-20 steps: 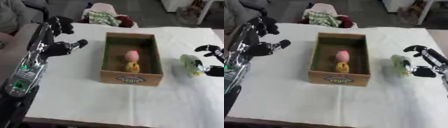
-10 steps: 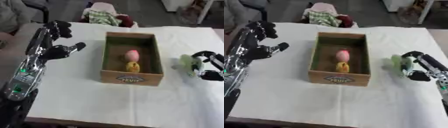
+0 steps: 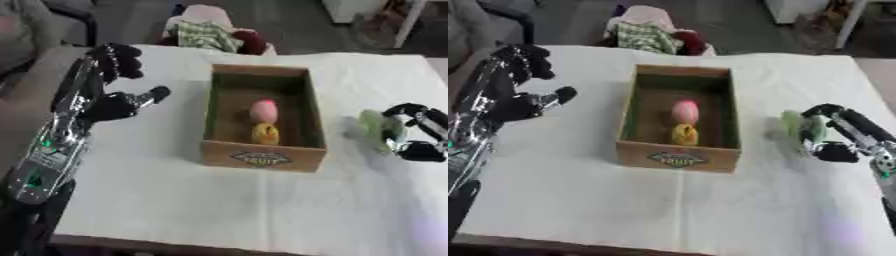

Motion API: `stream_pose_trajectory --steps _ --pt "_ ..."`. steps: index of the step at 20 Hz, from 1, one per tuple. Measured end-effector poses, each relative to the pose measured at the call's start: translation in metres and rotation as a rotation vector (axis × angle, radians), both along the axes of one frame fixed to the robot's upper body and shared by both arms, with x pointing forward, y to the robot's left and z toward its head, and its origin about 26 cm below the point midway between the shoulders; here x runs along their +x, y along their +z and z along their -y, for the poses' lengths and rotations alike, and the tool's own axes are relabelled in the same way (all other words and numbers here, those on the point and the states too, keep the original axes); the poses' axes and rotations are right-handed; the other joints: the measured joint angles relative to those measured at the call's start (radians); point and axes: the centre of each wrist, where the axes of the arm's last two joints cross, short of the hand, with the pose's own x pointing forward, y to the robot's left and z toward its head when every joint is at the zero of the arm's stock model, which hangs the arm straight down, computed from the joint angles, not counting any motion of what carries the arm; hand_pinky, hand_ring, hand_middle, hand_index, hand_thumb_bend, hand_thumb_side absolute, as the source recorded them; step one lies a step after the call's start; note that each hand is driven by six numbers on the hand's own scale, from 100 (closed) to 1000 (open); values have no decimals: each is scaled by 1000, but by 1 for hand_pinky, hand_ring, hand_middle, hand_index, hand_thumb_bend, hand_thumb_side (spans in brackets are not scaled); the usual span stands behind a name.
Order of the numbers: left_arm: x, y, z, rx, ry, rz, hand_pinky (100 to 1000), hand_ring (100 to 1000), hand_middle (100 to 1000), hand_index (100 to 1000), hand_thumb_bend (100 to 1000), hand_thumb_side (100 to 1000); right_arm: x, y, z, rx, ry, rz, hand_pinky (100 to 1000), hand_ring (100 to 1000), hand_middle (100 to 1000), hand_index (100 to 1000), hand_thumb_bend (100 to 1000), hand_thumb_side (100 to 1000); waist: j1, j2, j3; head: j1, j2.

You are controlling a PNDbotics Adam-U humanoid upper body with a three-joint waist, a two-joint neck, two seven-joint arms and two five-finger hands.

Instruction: Pick up objects on the table and place them in the box.

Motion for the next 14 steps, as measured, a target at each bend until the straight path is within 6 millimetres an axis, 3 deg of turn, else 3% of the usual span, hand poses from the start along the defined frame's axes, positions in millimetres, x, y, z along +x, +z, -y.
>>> stream_pose_trajectory --steps 3,10,12,14 --pt "0 -1 1 -3 1 -3 676 552 512 668 715 100 0 2 -1 -50 -1 13 742 1000 856 882 100 385 0 0 1 0 0" --pt "-1 -2 0 -4 4 -8 675 552 512 668 714 100 0 2 -4 -147 15 62 727 1000 837 871 100 401 0 0 3 0 0" --pt "-1 -3 0 -5 5 -9 675 551 512 668 714 100 1 3 -6 -164 20 70 691 991 806 848 100 411 0 0 4 0 0" --pt "-1 -3 0 -5 6 -10 675 551 512 668 711 100 2 4 -6 -180 22 75 586 893 710 743 100 409 0 0 5 0 0"
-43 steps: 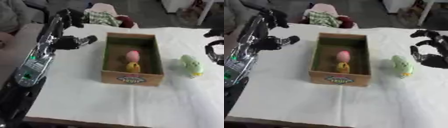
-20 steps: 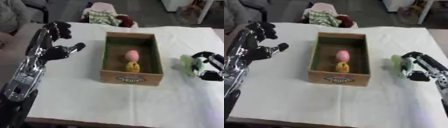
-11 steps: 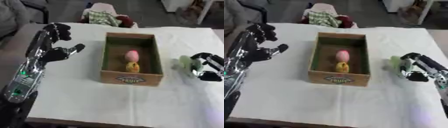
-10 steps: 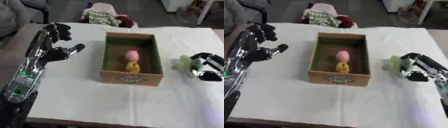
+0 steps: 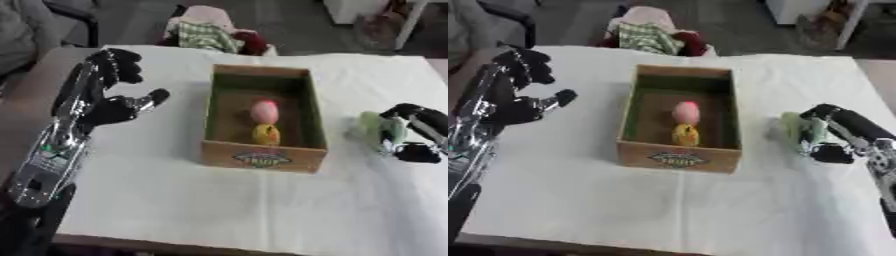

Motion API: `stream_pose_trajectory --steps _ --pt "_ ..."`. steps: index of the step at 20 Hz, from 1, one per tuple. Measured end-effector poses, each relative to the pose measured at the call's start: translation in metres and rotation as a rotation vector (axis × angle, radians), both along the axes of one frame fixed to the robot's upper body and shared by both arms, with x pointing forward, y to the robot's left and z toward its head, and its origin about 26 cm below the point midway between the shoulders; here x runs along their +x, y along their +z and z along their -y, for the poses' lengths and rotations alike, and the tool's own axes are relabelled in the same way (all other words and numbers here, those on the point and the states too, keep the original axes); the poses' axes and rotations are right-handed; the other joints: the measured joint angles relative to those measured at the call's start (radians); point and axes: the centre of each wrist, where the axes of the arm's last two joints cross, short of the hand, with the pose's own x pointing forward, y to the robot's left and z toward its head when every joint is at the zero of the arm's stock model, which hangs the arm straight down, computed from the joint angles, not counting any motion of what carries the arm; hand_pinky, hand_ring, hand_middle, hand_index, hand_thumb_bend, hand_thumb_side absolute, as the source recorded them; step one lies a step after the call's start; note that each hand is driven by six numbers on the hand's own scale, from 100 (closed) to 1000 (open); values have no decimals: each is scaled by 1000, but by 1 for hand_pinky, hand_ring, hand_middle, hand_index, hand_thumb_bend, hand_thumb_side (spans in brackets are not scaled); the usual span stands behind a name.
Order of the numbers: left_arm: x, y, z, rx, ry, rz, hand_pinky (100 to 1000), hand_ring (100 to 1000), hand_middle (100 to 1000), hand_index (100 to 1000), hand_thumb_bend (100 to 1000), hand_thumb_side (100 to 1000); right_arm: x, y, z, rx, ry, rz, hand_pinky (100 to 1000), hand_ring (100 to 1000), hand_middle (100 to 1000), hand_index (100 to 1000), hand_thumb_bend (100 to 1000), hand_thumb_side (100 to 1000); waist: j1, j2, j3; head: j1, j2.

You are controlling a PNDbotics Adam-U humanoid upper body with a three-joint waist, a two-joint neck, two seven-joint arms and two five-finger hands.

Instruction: Pick up objects on the table and place them in the box.

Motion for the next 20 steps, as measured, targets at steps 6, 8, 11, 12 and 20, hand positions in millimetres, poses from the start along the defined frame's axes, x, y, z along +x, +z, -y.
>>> stream_pose_trajectory --steps 6,8,11,12,20 --pt "0 0 0 -1 2 -2 675 551 511 667 711 100 1 1 0 -3 -24 25 453 778 424 408 100 298 -1 -1 1 0 0" --pt "0 0 0 -1 2 -2 675 551 511 668 711 100 1 1 0 3 -32 35 447 774 373 344 100 291 -1 -2 1 0 0" --pt "0 0 0 -1 3 -2 675 550 510 667 710 100 0 0 -1 18 -46 56 442 777 302 236 100 267 -1 -2 2 0 0" --pt "0 0 0 -1 3 -2 675 550 510 667 710 100 0 0 -1 27 -50 65 438 774 290 214 100 260 -1 -2 2 0 0" --pt "0 0 0 -1 4 -3 681 549 509 667 709 100 1 1 -2 122 -77 141 419 763 256 175 100 220 -1 -2 2 0 0"
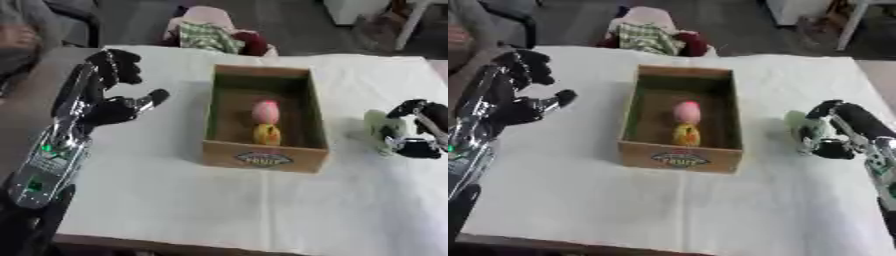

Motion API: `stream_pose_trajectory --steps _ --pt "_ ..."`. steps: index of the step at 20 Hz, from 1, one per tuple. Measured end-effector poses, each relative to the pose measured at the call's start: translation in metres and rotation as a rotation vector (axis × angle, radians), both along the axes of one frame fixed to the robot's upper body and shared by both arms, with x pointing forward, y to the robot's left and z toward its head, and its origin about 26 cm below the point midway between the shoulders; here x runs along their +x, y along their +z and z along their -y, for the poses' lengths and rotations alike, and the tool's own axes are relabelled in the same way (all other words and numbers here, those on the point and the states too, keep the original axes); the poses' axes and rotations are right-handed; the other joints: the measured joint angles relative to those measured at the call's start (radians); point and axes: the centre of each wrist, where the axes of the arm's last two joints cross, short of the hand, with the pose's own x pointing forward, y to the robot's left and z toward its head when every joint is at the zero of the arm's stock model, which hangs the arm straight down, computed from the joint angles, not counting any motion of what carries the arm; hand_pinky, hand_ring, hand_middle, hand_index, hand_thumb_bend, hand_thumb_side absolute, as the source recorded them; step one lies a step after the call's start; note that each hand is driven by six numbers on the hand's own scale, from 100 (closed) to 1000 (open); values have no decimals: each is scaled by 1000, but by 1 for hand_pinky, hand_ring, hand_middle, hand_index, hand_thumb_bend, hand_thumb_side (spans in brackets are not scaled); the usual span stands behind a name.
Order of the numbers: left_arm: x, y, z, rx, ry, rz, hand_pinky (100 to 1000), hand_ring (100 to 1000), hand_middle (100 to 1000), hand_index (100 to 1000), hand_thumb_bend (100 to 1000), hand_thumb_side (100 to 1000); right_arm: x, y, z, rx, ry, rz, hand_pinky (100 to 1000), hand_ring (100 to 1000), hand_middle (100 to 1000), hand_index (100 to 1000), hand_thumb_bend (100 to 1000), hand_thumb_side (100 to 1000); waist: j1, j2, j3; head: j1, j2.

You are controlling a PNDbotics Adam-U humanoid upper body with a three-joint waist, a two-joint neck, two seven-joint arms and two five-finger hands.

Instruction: Pick up objects on the table and place them in the box.

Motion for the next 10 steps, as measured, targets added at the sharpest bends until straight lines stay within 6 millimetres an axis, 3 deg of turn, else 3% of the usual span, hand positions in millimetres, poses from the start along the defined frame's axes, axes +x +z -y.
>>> stream_pose_trajectory --steps 10 --pt "0 0 0 -2 1 -2 683 549 509 667 689 100 6 41 -18 119 77 121 418 761 258 175 100 202 -2 -2 0 -5 0"
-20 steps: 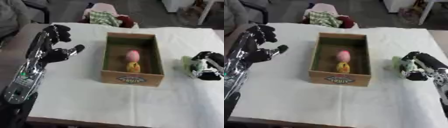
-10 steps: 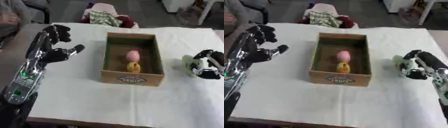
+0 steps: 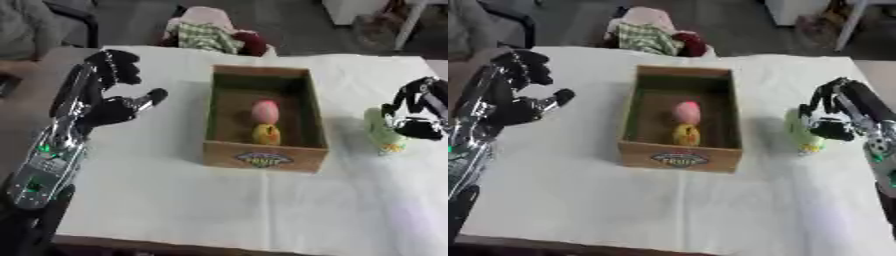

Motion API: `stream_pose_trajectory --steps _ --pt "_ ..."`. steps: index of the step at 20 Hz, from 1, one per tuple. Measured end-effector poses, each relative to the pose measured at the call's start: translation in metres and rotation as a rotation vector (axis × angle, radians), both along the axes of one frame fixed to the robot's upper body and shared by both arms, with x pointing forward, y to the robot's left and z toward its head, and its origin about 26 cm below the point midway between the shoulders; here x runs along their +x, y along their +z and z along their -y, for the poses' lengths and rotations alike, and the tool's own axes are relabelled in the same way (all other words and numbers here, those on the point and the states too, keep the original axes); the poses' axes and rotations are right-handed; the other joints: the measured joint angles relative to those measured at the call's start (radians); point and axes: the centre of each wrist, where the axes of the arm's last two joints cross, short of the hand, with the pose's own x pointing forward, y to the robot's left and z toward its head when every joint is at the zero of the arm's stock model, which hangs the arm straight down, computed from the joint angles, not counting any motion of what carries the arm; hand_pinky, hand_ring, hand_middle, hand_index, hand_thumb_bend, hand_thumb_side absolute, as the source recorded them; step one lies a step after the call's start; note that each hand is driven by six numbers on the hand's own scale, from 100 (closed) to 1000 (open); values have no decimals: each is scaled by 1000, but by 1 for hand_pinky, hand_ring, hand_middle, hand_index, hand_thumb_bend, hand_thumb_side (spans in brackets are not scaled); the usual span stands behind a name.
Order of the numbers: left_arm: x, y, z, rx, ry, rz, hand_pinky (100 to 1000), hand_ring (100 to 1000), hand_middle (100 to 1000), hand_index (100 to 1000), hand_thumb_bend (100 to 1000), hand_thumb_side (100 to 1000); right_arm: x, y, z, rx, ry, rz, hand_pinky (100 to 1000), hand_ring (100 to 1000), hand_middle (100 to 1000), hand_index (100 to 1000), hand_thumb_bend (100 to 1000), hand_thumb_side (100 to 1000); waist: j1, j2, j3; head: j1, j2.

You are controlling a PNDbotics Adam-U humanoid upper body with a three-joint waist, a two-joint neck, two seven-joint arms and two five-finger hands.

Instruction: Pick up objects on the table and place them in the box.

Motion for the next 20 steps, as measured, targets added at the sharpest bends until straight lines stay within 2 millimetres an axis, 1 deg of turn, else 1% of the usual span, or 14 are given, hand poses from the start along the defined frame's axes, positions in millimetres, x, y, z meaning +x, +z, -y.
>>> stream_pose_trajectory --steps 3,4,5,7,8,9,12,14,15,16,17,18,19,20 --pt "0 0 0 -2 -1 0 682 549 509 667 689 100 3 17 -8 15 33 34 440 776 287 198 100 207 -1 -4 1 -4 0" --pt "0 -1 1 -5 -1 -1 683 549 509 668 688 100 4 20 -11 15 42 39 491 813 357 285 100 227 -1 -5 2 -5 0" --pt "0 -1 1 -7 -2 -1 683 549 509 668 688 100 5 22 -12 11 49 35 552 862 472 440 100 259 -2 -5 3 -6 0" --pt "0 -1 2 -8 -3 -1 683 549 509 667 689 100 5 20 -16 -15 72 14 621 944 692 712 100 306 -3 -5 5 -8 -1" --pt "0 -1 2 -8 -3 -1 683 549 509 667 689 100 5 18 -17 -38 87 -1 646 978 760 792 100 359 -4 -5 6 -9 -1" --pt "0 -1 2 -8 -3 -2 684 549 509 668 689 100 4 14 -18 -64 102 -21 664 1000 798 829 100 403 -4 -5 6 -9 -3" --pt "0 -1 2 -7 -5 -4 685 550 510 665 687 100 2 -7 -13 -146 126 -106 698 1000 844 869 100 475 -10 -5 6 -11 -4" --pt "0 -1 2 -6 -5 -7 685 551 511 666 686 100 1 -17 -4 -198 117 -165 702 1000 848 875 169 500 -9 -5 5 -11 -5" --pt "0 -1 2 -6 -6 -7 685 551 511 666 685 100 0 -21 0 -220 106 -191 702 1000 850 877 212 474 -8 -5 4 -12 -7" --pt "0 -2 1 -5 -6 -7 685 552 511 665 685 100 0 -23 5 -240 90 -216 702 1000 850 877 249 519 -8 -5 4 -12 -7" --pt "0 -2 1 -5 -5 -9 685 552 511 665 693 100 0 -23 9 -257 71 -236 702 1000 850 878 263 460 -7 -5 2 -12 -8" --pt "-1 -3 1 -5 -5 -10 686 552 511 665 685 100 0 -23 13 -270 51 -252 703 1000 849 878 311 539 -6 -5 1 -12 -8" --pt "-1 -3 1 -5 -5 -11 685 552 512 665 684 100 -1 -24 16 -284 32 -267 703 1000 850 879 359 544 -5 -5 1 -12 -8" --pt "-1 -3 1 -5 -5 -11 685 553 512 665 683 100 -1 -25 18 -299 16 -279 702 1000 848 878 365 552 -4 -5 1 -12 -8"
